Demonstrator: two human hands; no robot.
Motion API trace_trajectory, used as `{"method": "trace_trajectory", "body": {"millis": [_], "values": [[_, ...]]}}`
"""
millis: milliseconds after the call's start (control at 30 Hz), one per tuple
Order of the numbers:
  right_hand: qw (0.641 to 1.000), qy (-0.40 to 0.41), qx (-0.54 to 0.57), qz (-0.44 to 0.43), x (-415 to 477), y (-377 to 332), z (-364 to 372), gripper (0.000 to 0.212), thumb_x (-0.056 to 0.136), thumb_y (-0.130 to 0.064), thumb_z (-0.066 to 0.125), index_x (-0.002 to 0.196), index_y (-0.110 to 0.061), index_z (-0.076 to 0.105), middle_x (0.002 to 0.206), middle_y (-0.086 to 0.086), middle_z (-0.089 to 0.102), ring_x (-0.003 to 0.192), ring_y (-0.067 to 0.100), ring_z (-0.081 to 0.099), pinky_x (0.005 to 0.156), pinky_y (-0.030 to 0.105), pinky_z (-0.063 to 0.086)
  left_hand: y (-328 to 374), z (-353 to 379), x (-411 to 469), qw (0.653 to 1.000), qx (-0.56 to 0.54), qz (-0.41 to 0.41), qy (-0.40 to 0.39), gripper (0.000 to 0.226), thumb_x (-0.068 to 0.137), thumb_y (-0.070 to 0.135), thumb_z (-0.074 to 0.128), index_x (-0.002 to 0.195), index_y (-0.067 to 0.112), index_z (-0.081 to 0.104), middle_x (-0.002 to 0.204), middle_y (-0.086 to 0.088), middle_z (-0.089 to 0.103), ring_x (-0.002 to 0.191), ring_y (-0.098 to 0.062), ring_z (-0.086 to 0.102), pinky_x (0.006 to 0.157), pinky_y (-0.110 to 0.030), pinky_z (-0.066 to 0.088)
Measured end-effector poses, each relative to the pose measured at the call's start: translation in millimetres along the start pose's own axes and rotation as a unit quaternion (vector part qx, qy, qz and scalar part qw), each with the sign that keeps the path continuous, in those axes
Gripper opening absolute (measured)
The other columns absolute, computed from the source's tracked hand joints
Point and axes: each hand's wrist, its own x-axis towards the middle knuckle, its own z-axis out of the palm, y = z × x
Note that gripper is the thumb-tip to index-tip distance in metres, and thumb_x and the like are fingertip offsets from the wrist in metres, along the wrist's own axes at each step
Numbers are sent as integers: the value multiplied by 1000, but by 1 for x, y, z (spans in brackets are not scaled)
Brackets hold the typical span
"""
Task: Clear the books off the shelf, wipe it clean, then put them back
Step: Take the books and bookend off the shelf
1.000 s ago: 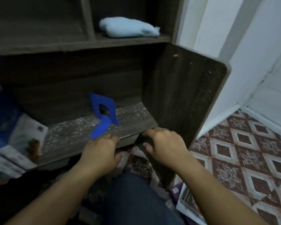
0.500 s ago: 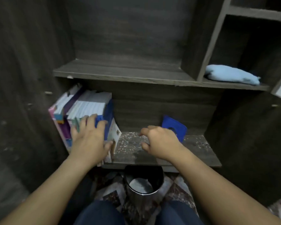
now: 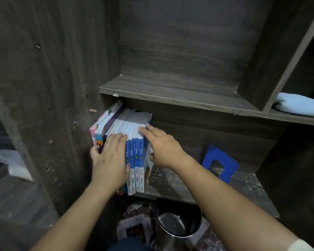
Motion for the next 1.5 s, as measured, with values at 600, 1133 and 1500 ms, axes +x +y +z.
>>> {"method": "trace_trajectory", "body": {"millis": [600,1133,1500], "values": [[975,104,-167,-107,23,25,18,51,75,-2,72,122,-15,56,129,13,51,119,32,49,99,41,41,9,10,-2,1000,18,-22,11,102,56,31,83,143,11,35,149,-6,36,142,-22,25,103,-57,25],[964,265,-2,37,-99,92,-48,61,52,1,83,109,-9,66,119,9,67,114,27,62,105,38,39,76,13,-31,987,-139,75,31,88,68,48,79,140,13,43,141,-6,49,132,-27,44,106,-44,36],[943,238,57,225,-234,101,-93,35,69,-18,80,100,-24,63,101,-10,68,90,18,65,77,36,52,143,-44,-26,977,-118,178,10,26,78,35,69,103,36,64,89,6,68,81,-25,66,62,-33,47]]}}
